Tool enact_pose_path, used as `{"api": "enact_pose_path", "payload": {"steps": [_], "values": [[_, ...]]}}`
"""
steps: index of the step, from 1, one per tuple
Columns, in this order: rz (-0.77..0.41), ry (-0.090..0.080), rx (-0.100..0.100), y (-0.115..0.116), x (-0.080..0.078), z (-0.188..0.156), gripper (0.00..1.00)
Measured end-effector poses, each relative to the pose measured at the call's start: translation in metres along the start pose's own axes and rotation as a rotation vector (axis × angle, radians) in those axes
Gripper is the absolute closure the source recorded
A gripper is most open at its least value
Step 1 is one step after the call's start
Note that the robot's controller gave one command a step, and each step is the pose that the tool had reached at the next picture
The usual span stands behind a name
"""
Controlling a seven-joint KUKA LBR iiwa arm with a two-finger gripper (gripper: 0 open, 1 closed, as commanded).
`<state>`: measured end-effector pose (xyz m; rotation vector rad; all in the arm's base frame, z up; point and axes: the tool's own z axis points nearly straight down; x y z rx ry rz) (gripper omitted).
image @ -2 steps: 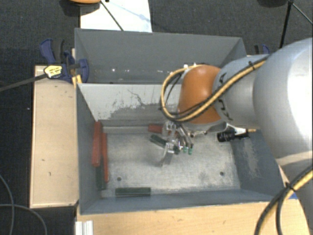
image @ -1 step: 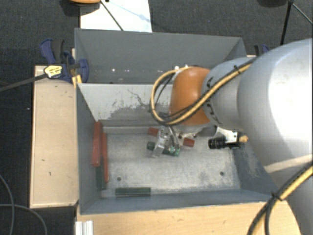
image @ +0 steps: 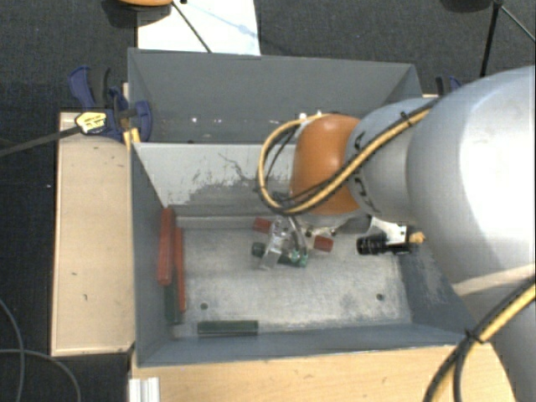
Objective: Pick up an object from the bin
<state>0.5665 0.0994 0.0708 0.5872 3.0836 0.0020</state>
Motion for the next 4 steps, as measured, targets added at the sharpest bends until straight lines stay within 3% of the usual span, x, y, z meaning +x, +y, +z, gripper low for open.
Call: {"api": "enact_pose_path", "payload": {"steps": [2, 4], "values": [[-0.002, 0.011, 0.007, -0.002, 0.003, -0.026, 1.00], [-0.003, 0.002, 0.001, -0.001, 0.000, -0.069, 1.00]]}}
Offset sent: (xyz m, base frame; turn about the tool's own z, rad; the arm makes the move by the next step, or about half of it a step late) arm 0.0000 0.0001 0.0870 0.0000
